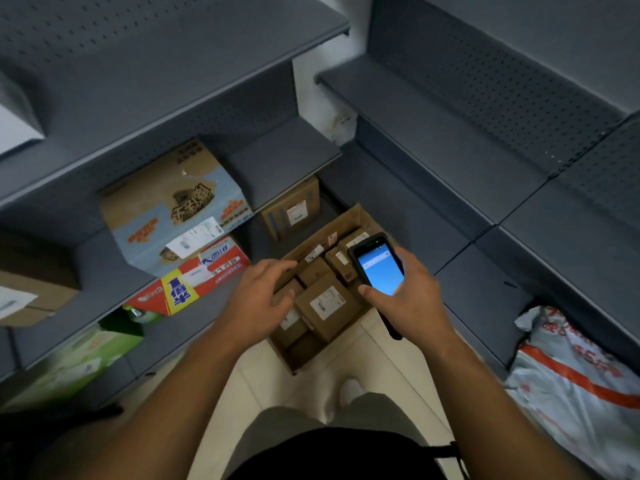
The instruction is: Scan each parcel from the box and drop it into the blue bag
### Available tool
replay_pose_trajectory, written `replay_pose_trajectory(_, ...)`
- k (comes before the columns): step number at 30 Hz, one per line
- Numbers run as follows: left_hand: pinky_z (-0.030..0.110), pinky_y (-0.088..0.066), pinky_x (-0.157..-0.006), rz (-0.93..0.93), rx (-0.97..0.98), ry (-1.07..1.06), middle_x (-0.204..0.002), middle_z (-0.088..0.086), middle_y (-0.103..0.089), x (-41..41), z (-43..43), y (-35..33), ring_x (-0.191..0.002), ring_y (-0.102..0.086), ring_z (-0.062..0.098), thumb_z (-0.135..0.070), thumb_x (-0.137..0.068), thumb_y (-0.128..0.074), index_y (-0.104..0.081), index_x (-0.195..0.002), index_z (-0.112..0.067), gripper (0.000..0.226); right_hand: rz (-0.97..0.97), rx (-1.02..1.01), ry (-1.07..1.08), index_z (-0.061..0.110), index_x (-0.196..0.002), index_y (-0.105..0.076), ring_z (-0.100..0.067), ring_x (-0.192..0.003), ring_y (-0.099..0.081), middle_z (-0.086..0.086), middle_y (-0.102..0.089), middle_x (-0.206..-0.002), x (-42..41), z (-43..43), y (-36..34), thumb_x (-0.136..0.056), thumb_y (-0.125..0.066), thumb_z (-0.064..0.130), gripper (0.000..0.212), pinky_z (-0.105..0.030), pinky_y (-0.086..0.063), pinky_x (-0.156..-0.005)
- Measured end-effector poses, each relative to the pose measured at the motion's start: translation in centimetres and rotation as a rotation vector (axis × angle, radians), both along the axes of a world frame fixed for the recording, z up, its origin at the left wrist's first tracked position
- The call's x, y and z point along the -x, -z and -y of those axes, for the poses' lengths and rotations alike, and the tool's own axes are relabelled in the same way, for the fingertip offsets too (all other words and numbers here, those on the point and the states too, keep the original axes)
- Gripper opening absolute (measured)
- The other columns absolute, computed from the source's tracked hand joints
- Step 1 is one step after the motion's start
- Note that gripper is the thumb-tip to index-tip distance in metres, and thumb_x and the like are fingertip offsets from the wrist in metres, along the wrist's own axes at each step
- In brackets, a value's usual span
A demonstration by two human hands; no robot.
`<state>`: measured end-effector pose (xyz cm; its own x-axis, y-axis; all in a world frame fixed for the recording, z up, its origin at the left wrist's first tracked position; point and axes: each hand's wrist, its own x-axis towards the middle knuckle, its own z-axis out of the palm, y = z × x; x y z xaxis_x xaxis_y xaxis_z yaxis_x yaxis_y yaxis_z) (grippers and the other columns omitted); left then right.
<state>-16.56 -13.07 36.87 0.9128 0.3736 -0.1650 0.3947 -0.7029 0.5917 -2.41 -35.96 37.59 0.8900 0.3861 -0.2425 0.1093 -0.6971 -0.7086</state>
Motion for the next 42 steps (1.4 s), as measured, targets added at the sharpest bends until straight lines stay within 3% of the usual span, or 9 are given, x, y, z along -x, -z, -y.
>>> replay_pose_trajectory(10, 0.038, -0.045, -0.105, 0.029, 0.043, -0.105, -0.142, 0.0, -0.055, 1.3, -1.7, 1.9, -0.13, -0.05, 0.018, -0.023, -0.098, -0.065, -0.053, -0.144, -0.026, 0.048, -0.001, 0.063, -0.125, 0.033, -0.145, -0.036, -0.002, -0.11, -0.04, 0.011, -0.048, -0.137, 0.3, -2.9, 0.8, -0.073, -0.08, 0.052, 0.087, -0.005, -0.028, -0.067)
replay_pose_trajectory(15, 0.043, -0.046, -0.108, 0.026, 0.11, -0.113, -0.143, 0.0, -0.054, 2.3, -3.1, 3.7, -0.132, -0.049, 0.02, -0.025, -0.098, -0.063, -0.052, -0.146, -0.027, 0.049, 0.042, 0.132, -0.152, 0.03, -0.145, -0.037, -0.011, -0.117, -0.045, 0.007, -0.048, -0.14, 1.1, -3.7, 0.5, -0.074, -0.078, 0.053, 0.085, -0.02, -0.038, -0.084)
replay_pose_trajectory(19, 0.042, -0.044, -0.111, 0.015, 0.123, -0.095, -0.148, 0.003, -0.052, 2.6, -4.4, 4.9, -0.136, -0.047, 0.021, -0.024, -0.098, -0.062, -0.051, -0.147, -0.025, 0.051, 0.065, 0.145, -0.131, 0.033, -0.141, -0.038, -0.006, -0.102, -0.047, 0.018, -0.047, -0.12, 1.6, -4.2, 0.5, -0.072, -0.078, 0.056, 0.083, -0.009, -0.03, -0.067)
replay_pose_trajectory(24, 0.043, -0.048, -0.107, -0.01, 0.122, -0.123, -0.145, 0.0, -0.055, 3.5, -6.1, 6.9, -0.133, -0.05, 0.021, -0.028, -0.098, -0.064, -0.052, -0.146, -0.028, 0.05, 0.065, 0.113, -0.191, 0.042, -0.128, -0.042, -0.002, -0.099, -0.046, 0.021, -0.048, -0.111, 1.4, -5.2, 1.4, -0.069, -0.079, 0.056, 0.072, -0.01, -0.03, -0.068)
replay_pose_trajectory(29, 0.03, -0.038, -0.099, -0.037, 0.042, -0.175, -0.141, 0.002, -0.056, 4.5, -7.4, 11.2, -0.13, -0.049, 0.022, -0.023, -0.094, -0.068, -0.052, -0.143, -0.029, 0.051, 0.04, 0.146, -0.31, 0.031, -0.141, -0.04, -0.008, -0.109, -0.047, 0.007, -0.052, -0.133, -1.2, -7.0, 5.2, -0.071, -0.081, 0.05, 0.083, -0.014, -0.035, -0.071)
replay_pose_trajectory(32, 0.035, -0.044, -0.102, -0.051, -0.047, -0.188, -0.142, 0.002, -0.056, 3.2, -9.2, 14.2, -0.132, -0.049, 0.024, -0.025, -0.093, -0.069, -0.053, -0.142, -0.027, 0.051, 0.024, 0.158, -0.413, 0.029, -0.14, -0.039, -0.01, -0.109, -0.048, 0.006, -0.051, -0.131, -3.8, -8.1, 8.6, -0.071, -0.082, 0.048, 0.084, -0.013, -0.038, -0.071)
replay_pose_trajectory(34, 0.039, -0.046, -0.1, -0.046, -0.069, -0.219, -0.142, 0.003, -0.055, 1.9, -10.1, 16.5, -0.131, -0.049, 0.026, -0.025, -0.093, -0.069, -0.053, -0.142, -0.025, 0.052, 0.026, 0.171, -0.474, 0.03, -0.138, -0.039, -0.011, -0.109, -0.05, 0.006, -0.051, -0.129, -5.7, -8.8, 11.3, -0.07, -0.082, 0.05, 0.083, -0.02, -0.046, -0.08)
replay_pose_trajectory(37, 0.042, -0.047, -0.099, -0.042, -0.109, -0.237, -0.144, 0.007, -0.052, -0.6, -10.3, 21.3, -0.131, -0.049, 0.029, -0.024, -0.09, -0.07, -0.049, -0.144, -0.023, 0.058, 0.054, 0.174, -0.498, 0.031, -0.138, -0.038, -0.006, -0.106, -0.044, 0.007, -0.05, -0.13, -8.4, -9.1, 16.1, -0.07, -0.081, 0.052, 0.084, -0.025, -0.043, -0.086)
replay_pose_trajectory(42, 0.046, -0.043, -0.109, -0.069, -0.061, -0.238, -0.151, 0.013, -0.049, -3.9, -9.0, 32.1, -0.137, -0.047, 0.035, -0.025, -0.093, -0.07, -0.04, -0.154, -0.018, 0.069, 0.011, 0.147, -0.505, 0.032, -0.141, -0.035, -0.008, -0.114, -0.045, 0.009, -0.047, -0.131, -11.3, -8.1, 25.5, -0.068, -0.083, 0.051, 0.09, -0.025, -0.047, -0.09)
